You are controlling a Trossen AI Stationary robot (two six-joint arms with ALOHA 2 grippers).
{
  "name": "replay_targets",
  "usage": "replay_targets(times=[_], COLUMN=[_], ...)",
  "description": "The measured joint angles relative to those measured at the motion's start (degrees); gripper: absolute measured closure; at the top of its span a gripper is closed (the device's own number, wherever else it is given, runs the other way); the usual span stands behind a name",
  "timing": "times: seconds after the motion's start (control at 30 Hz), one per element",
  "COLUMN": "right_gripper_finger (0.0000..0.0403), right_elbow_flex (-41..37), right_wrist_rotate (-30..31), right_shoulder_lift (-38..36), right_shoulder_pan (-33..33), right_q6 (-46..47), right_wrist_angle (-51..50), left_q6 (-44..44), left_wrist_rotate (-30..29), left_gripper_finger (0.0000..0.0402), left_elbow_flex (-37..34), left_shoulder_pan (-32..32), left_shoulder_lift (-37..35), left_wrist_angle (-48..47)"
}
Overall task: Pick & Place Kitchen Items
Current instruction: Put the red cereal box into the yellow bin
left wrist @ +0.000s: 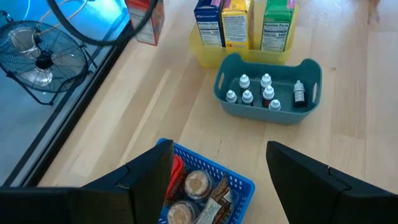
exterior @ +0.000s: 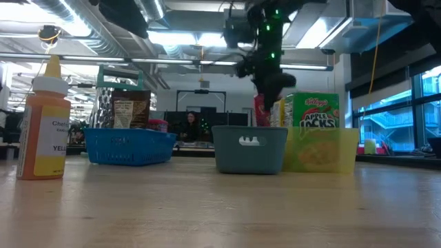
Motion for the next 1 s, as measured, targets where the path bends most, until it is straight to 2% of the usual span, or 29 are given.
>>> replay_targets(times=[0.2, 0.4, 0.57, 1.0], right_gripper_finger=[0.0257, 0.0257, 0.0257, 0.0257], right_elbow_flex=[6.64, 7.80, 7.80, 8.98], right_wrist_rotate=[-0.07, -6.95, -6.29, -1.57], right_shoulder_lift=[-0.09, -0.09, -0.09, -0.14], right_shoulder_pan=[1.04, 1.16, 1.71, 5.03], right_q6=[3.70, 8.54, 9.05, 11.32], right_wrist_angle=[-8.68, -15.56, -15.26, -19.26], left_q6=[-0.77, -4.36, -4.98, -7.07], left_wrist_rotate=[0.10, -0.70, -3.19, -3.33], left_gripper_finger=[0.0149, 0.0149, 0.0148, 0.0149], left_elbow_flex=[0.00, 0.00, -0.02, -0.01], left_shoulder_pan=[-0.16, -2.22, -3.58, -4.83], left_shoulder_lift=[0.00, 0.00, 0.00, 0.00], left_wrist_angle=[-0.73, -6.45, -6.80, -6.82])
